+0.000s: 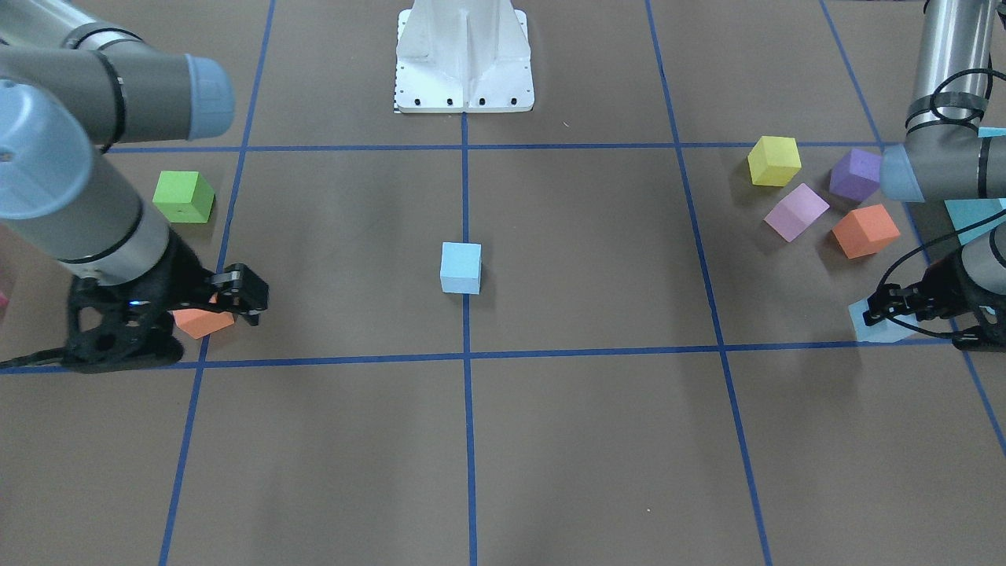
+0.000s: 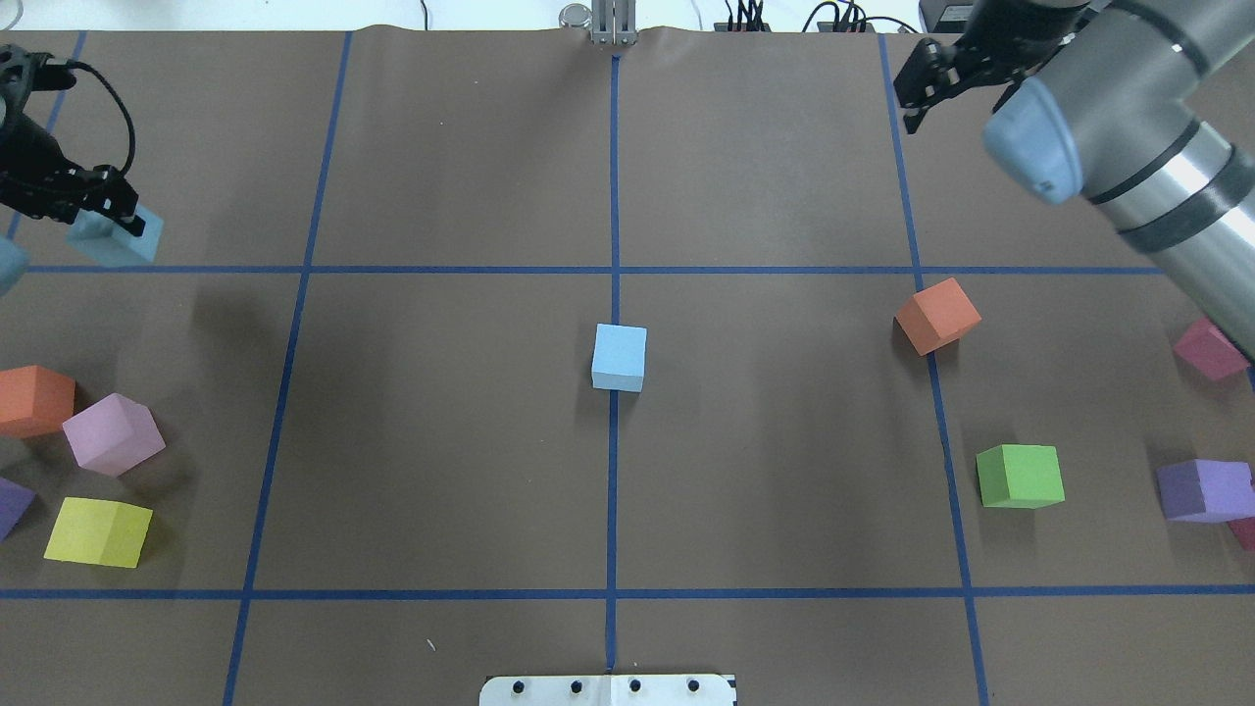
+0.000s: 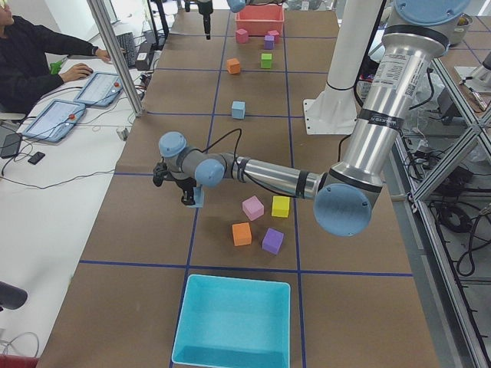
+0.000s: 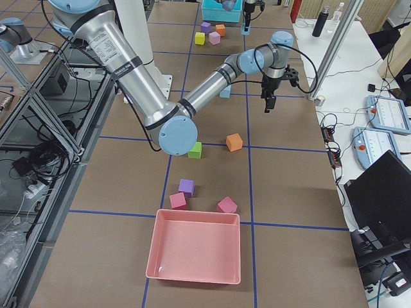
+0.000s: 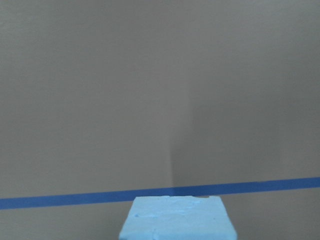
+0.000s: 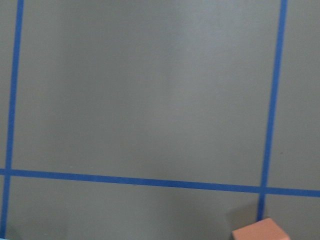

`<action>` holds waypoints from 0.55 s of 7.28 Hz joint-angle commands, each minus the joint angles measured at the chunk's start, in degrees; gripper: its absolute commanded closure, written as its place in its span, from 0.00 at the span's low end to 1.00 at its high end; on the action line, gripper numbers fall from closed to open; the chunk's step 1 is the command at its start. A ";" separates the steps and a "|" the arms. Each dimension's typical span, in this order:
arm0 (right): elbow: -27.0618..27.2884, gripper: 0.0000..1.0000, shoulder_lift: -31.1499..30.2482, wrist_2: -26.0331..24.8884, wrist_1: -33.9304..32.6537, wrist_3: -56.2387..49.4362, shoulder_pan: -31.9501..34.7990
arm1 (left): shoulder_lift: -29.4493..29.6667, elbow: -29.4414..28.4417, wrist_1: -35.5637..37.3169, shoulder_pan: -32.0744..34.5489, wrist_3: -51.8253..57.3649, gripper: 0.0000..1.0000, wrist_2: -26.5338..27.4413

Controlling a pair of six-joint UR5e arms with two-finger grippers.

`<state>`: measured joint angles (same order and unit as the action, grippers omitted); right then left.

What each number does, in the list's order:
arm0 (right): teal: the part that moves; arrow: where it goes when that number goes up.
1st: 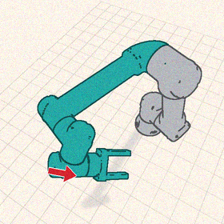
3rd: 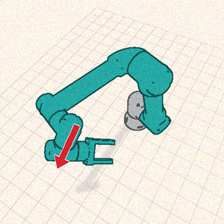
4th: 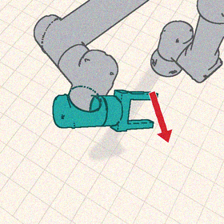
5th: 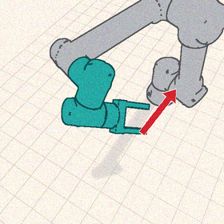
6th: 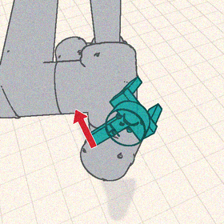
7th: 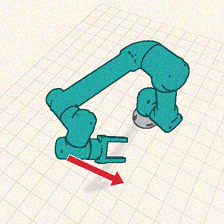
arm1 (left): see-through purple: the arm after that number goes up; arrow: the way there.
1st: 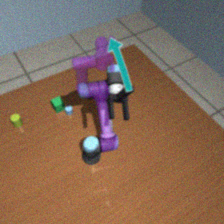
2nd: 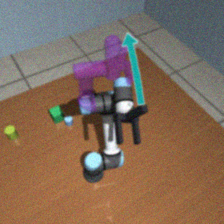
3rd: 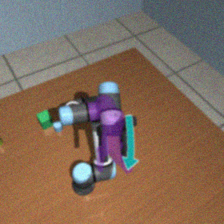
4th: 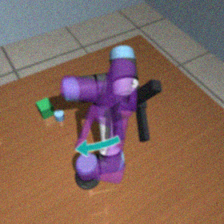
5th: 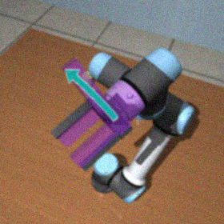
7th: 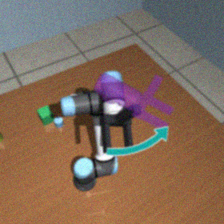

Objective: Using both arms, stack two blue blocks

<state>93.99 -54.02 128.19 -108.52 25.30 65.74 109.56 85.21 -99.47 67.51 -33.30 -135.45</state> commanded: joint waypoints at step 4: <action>-12.21 0.00 -5.91 3.65 -0.42 -30.09 16.42 | 21.80 13.68 18.79 -20.80 -34.95 0.41 10.52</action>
<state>86.61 -58.65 131.13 -111.99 0.74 79.23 125.82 99.57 -81.24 52.63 -60.48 -128.65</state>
